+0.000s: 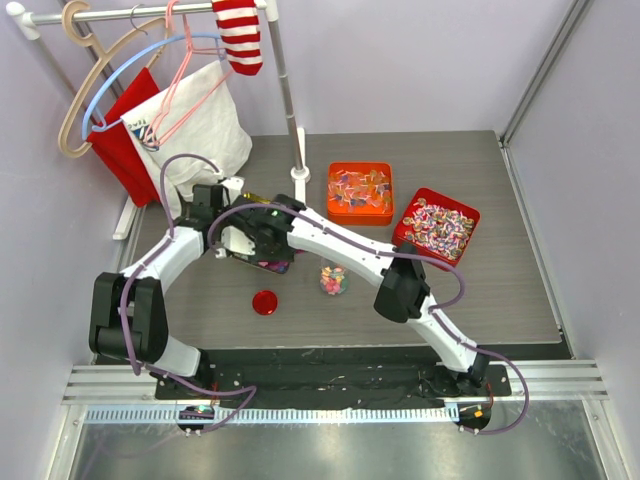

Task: Pack the candies
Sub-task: Scoop the fake candies from the storage box.

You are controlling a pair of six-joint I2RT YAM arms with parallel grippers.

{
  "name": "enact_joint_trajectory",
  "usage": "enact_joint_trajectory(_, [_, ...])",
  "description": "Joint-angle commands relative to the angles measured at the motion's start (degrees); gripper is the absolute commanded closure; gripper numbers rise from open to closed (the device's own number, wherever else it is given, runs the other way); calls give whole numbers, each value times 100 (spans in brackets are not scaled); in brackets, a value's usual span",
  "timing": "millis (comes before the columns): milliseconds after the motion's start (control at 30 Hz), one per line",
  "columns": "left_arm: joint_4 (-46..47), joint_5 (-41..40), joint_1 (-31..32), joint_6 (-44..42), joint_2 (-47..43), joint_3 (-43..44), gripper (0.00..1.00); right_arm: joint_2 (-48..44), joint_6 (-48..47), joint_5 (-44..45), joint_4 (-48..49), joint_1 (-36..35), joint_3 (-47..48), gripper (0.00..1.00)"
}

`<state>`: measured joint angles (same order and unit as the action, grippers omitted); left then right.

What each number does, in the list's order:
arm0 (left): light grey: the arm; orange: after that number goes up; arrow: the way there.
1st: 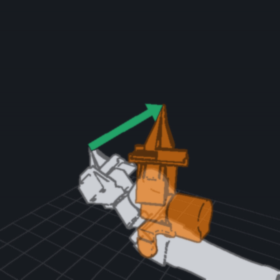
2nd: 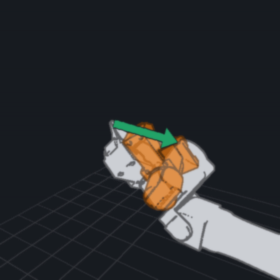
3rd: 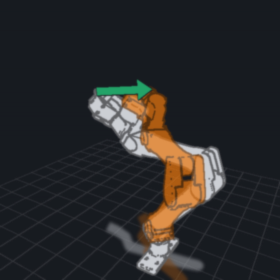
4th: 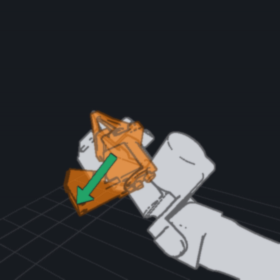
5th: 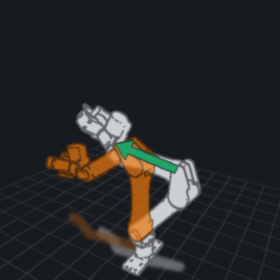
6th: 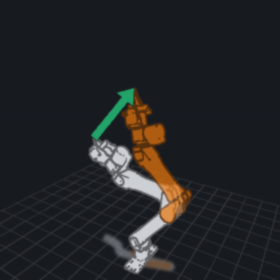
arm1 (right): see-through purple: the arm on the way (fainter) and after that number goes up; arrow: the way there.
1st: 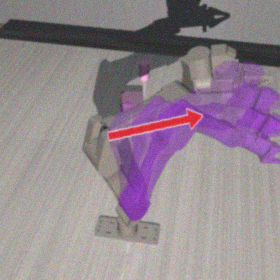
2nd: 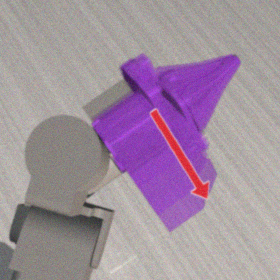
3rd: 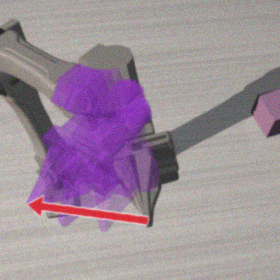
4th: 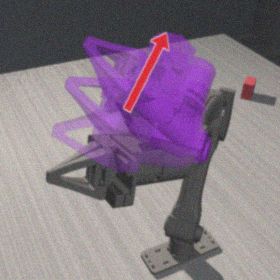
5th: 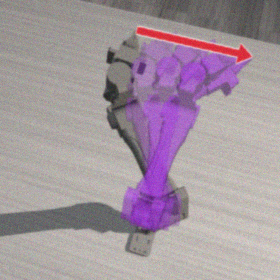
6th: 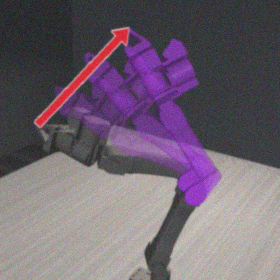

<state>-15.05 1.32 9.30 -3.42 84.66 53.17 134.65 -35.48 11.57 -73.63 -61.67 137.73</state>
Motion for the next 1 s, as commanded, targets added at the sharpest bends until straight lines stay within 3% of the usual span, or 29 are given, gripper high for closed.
enact_joint_trajectory(0, [301, 1054, 81, 579, -319, 282, 100, 176, 472, -629, 814, 322, 79, 99])
enact_joint_trajectory(267, [152, 1353, 10, 597, -293, 378, 100, -281, 323, -647, 1333, 463, -756, 99])
enact_joint_trajectory(733, [-121, 1318, -60, 632, -310, 511, 100, -307, 384, -1087, 1298, 507, -519, 99])
enact_joint_trajectory(967, [-121, 1432, -332, 685, -293, 493, 100, -571, 525, -1824, 1131, 937, -405, 99])
